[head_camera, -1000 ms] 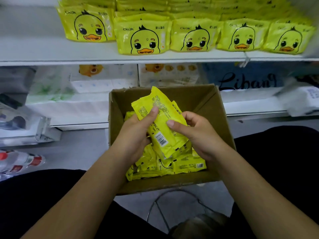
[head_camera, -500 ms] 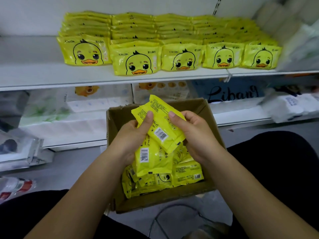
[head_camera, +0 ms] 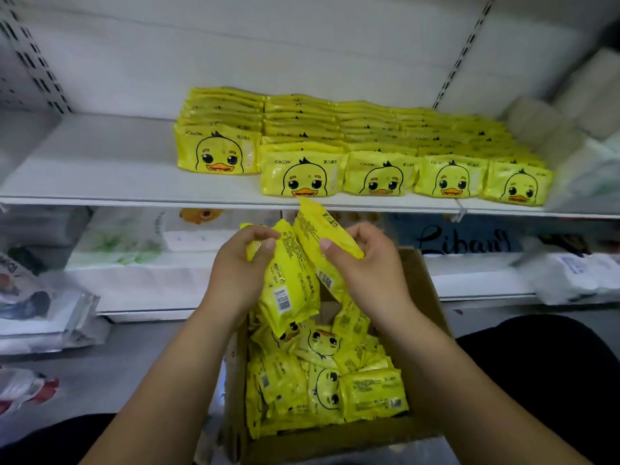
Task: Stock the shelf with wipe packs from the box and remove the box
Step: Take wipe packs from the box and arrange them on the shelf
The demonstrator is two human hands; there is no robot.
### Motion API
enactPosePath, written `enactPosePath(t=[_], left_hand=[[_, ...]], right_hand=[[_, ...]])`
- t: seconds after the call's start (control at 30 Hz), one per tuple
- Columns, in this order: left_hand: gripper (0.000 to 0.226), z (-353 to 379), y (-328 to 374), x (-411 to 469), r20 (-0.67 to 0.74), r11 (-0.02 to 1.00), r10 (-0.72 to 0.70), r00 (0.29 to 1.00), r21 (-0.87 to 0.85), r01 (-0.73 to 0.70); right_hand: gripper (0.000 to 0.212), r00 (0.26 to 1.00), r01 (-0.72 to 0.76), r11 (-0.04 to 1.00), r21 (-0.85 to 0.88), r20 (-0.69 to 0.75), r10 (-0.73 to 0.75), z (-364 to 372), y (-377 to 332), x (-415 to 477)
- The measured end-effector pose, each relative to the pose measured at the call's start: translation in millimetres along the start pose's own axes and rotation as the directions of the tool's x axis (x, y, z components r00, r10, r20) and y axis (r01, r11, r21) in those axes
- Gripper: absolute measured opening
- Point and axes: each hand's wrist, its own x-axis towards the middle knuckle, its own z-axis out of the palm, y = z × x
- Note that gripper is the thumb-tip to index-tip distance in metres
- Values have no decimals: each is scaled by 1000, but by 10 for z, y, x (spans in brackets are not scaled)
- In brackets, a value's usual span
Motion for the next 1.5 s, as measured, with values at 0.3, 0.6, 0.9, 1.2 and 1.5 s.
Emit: enactPosePath(t=[0.3, 0.6, 0.9, 1.2, 1.5], left_hand=[[78, -243, 421, 157, 150, 790, -259, 954, -535, 299], [72, -412, 364, 240, 201, 875, -135, 970, -436, 212], [27, -495, 315, 198, 178, 899, -141, 974, -388, 201], [31, -575, 306, 145, 341, 923, -113, 933, -310, 226], [43, -577, 261, 215, 99, 879, -225, 969, -409, 246]], right_hand=[[25, 957, 150, 987, -55, 261, -131, 468, -547, 261], [43, 926, -110, 957, 270, 378, 0, 504, -597, 319], [21, 978, 122, 989, 79, 159, -134, 433, -565, 518], [10, 968, 14, 1000, 23, 252, -20, 313, -592, 872], [35, 906, -416, 808, 418, 271, 326, 278, -486, 980]])
